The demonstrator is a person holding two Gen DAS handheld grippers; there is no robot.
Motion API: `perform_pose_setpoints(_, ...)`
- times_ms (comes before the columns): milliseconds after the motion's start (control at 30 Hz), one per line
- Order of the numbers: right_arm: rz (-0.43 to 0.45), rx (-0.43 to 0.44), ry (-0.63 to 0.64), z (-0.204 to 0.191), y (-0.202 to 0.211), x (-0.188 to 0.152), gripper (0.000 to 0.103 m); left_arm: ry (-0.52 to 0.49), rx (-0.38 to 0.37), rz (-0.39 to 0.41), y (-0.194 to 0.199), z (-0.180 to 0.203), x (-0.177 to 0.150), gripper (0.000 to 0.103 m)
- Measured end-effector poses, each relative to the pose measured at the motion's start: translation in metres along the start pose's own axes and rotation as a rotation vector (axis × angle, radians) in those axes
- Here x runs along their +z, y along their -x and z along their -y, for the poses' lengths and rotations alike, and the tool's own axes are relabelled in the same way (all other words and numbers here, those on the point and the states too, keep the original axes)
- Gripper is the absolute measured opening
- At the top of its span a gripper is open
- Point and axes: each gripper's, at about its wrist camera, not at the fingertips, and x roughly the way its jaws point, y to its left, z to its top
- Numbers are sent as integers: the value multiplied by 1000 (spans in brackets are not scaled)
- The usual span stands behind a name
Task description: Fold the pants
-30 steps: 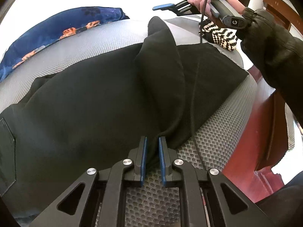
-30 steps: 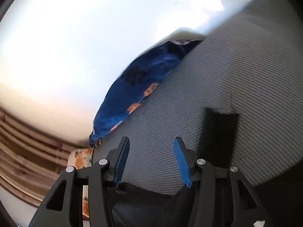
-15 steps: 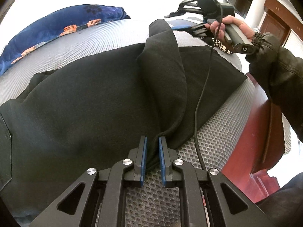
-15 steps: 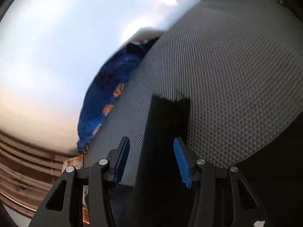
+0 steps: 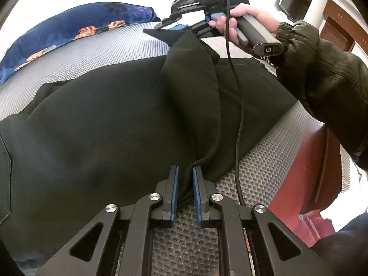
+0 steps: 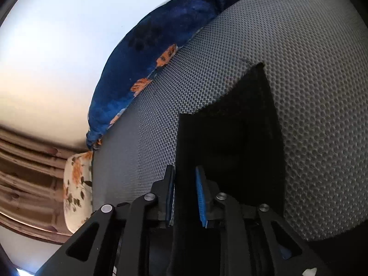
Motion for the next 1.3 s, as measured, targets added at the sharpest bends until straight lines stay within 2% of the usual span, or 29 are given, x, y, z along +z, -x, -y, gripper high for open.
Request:
perform_pose_setpoints(133, 61, 17, 12, -3, 25, 5, 28, 7, -14, 4, -1, -4, -1, 13)
perform_pose_setpoints(267, 81, 2, -21, 14, 39, 8, 29, 20, -28, 5, -1, -6, -2, 13)
perform_pose_setpoints(367, 94, 35, -97, 34, 40, 8, 29, 16, -28, 3, -1, -6, -2, 13)
perform_pose_setpoints(467, 101, 103, -152, 47, 36, 7, 29, 22, -36, 0, -1, -8, -1, 13)
perform_pose_setpoints(533, 114, 98, -169, 51, 36, 6, 29, 27, -41, -3, -1, -9, -1, 13)
perform_pose_setpoints(800, 130, 169, -232, 72, 42, 1, 29, 37, -54, -6, -2, -13, 0, 13)
perform_pose_setpoints(900, 141, 243, -291, 82, 41, -4, 29, 38, -57, -10, -2, -15, 1, 13)
perform_pose_setpoints(967, 141, 213, -274, 82, 41, -5, 29, 42, -58, -9, -2, -15, 0, 14)
perform_pose_setpoints(1067, 123, 100, -226, 75, 33, -3, 29, 42, -58, -10, -2, -14, 0, 14)
perform_pose_setpoints(1300, 85, -5, -77, 33, 6, 5, 30, 50, -62, -12, -2, -15, -1, 14)
